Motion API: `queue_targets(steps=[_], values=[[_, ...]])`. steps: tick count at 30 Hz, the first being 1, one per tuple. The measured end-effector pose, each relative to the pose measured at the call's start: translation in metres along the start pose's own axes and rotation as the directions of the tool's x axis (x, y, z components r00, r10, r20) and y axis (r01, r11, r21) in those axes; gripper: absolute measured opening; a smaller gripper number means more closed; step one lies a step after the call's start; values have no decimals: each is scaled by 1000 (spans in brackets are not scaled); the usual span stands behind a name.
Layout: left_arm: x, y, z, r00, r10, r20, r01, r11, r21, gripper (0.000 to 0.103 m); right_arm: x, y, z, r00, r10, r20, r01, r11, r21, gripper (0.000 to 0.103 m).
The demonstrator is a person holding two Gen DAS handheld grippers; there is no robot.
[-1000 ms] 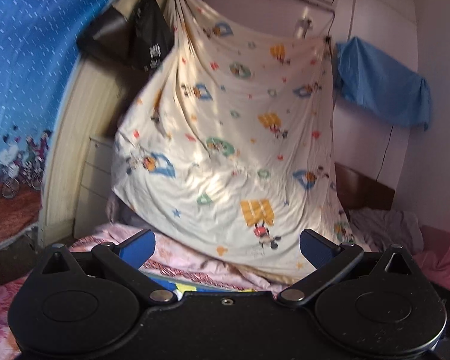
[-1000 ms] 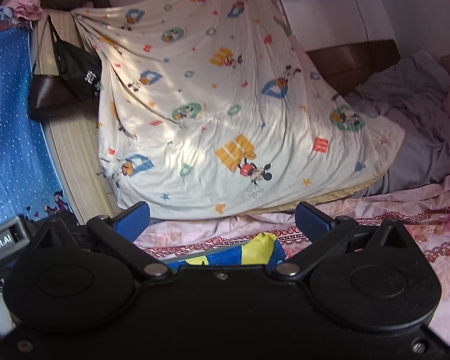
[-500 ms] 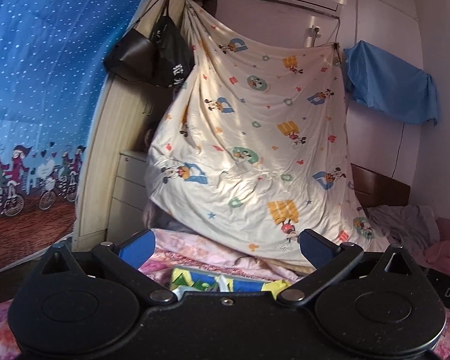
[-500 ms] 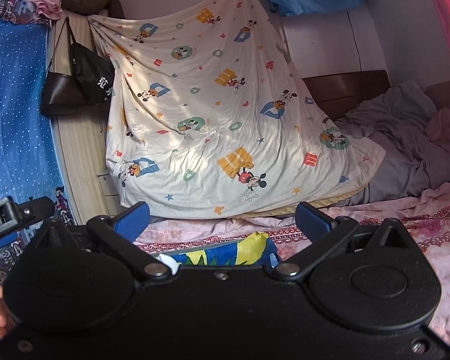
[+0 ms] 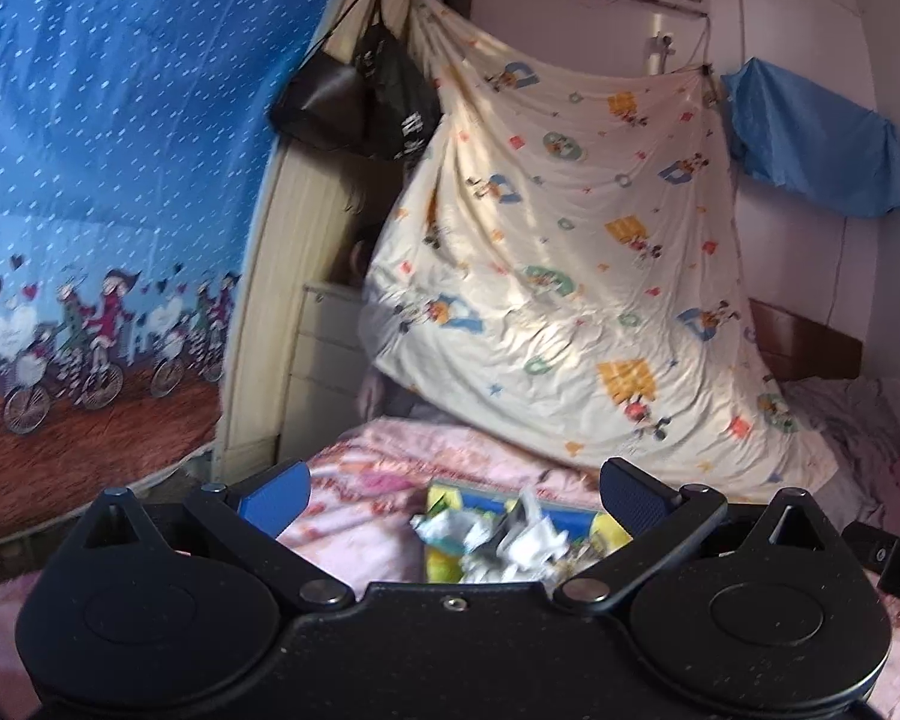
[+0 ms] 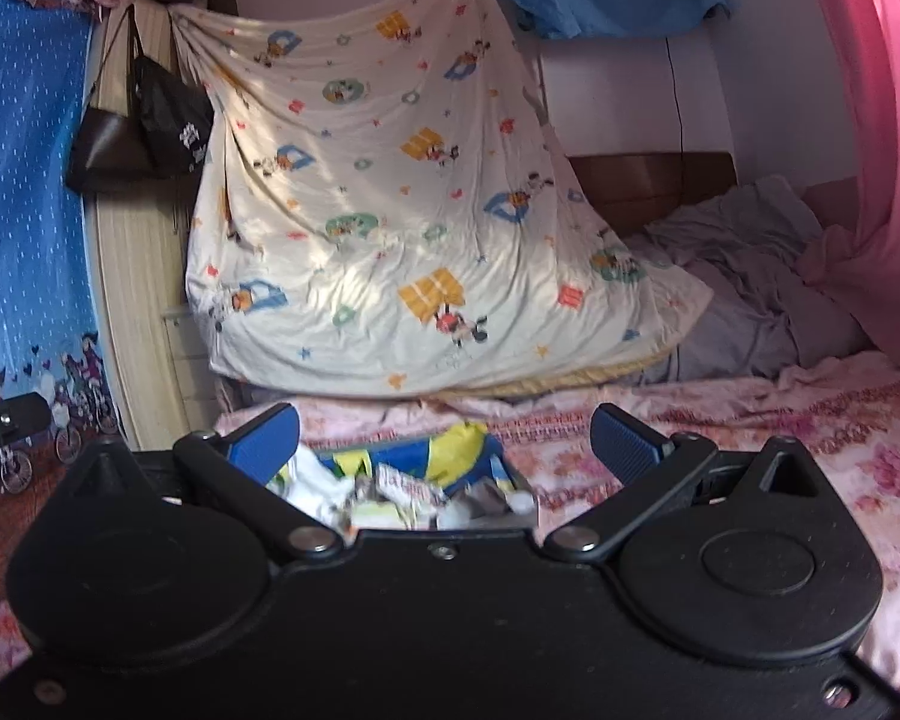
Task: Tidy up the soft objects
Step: 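Move both tools back over the remaining pile beside the box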
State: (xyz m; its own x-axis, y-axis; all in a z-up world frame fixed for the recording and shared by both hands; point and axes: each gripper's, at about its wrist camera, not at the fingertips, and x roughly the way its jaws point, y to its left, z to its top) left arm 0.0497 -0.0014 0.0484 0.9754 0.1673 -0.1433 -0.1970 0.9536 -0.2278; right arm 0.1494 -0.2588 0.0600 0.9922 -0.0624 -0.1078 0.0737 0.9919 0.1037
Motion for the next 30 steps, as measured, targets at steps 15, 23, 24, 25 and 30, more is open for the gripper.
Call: queue_targets(steps=[15,23,24,25,30], values=[[19,13,-48,960,181,-216,-152,978,144,102,2,21,-36,995,-27,-99,15,993,-117,103],[30,23,-53,930,228,-289,-199,972,125,102,15,30,-46,983,-22,-180,-6,988,-154,103],[30,23,-53,928,230,-292,-199,971,130,102,16,31,-48,981,-17,-191,-14,987,-158,103],[30,22,-54,928,229,-293,-196,971,139,102,13,32,-50,979,-12,-204,-21,987,-161,103],[29,15,-56,931,215,-295,-167,970,179,102,21,38,-57,966,2,-258,-52,982,-184,103]])
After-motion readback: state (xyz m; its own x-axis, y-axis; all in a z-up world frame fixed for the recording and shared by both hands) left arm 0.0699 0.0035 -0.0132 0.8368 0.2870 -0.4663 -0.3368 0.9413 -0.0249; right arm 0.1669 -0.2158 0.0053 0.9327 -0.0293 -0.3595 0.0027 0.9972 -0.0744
